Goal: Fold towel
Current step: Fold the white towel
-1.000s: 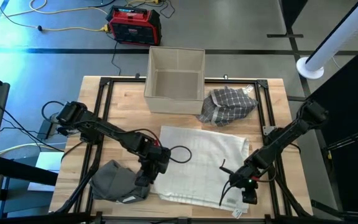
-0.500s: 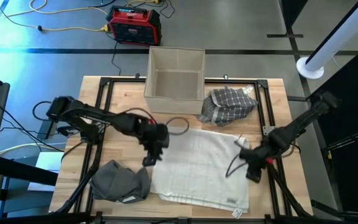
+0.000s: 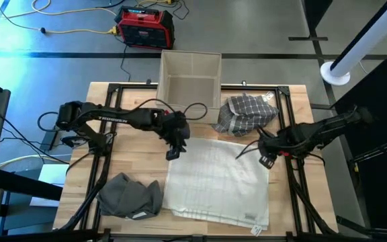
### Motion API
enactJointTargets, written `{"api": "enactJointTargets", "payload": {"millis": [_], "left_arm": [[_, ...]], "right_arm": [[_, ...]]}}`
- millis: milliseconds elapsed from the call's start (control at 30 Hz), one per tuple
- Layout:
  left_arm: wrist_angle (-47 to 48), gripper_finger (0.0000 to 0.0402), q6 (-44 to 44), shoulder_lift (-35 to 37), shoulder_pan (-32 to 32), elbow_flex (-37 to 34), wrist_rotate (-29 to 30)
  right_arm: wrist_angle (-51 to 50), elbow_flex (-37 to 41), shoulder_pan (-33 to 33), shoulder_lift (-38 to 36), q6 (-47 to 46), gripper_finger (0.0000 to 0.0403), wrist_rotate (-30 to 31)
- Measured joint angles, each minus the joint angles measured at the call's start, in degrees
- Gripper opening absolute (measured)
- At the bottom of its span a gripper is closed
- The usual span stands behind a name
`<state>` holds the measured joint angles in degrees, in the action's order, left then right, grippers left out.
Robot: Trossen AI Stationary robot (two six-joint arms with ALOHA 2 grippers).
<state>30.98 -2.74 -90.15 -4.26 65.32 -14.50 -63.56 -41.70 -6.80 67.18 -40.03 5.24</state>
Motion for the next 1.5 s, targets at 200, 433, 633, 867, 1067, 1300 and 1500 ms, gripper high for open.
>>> {"api": "enactJointTargets", "payload": {"millis": [200, 433, 633, 867, 1067, 1300, 1500], "left_arm": [[0.53, 0.0131, 0.00, 0.00, -0.17, 0.00, -0.25], [0.85, 0.0131, 0.00, 0.00, 0.17, 0.00, -0.40], [1.07, 0.0131, 0.00, 0.00, 0.20, 0.00, -0.46], [2.65, 0.0131, 1.75, 0.00, 0.20, 0.00, 0.05], [2.82, 0.0131, 8.29, -2.58, 0.75, 0.00, 8.69], [0.25, 0.0141, 11.57, -8.32, 1.39, 0.01, 14.18], [-0.73, 0.0159, 11.51, -12.33, 1.64, 0.00, 19.65]], "right_arm": [[3.77, 0.78, 2.92, 4.43, 5.64, 0.0255, -1.38], [10.14, 8.07, 4.59, 5.79, 4.96, 0.0294, -5.25], [11.64, 11.70, 4.07, 5.64, 2.13, 0.0241, -6.27], [13.54, 11.45, 2.62, 5.75, 4.61, 0.0091, -6.76], [14.27, 11.33, 1.43, 5.78, 4.80, 0.0043, -6.77], [14.55, 11.29, -0.01, 5.79, 4.05, 0.0016, -7.04], [14.70, 11.29, -0.09, 5.79, 4.30, 0.0016, -7.30]]}}
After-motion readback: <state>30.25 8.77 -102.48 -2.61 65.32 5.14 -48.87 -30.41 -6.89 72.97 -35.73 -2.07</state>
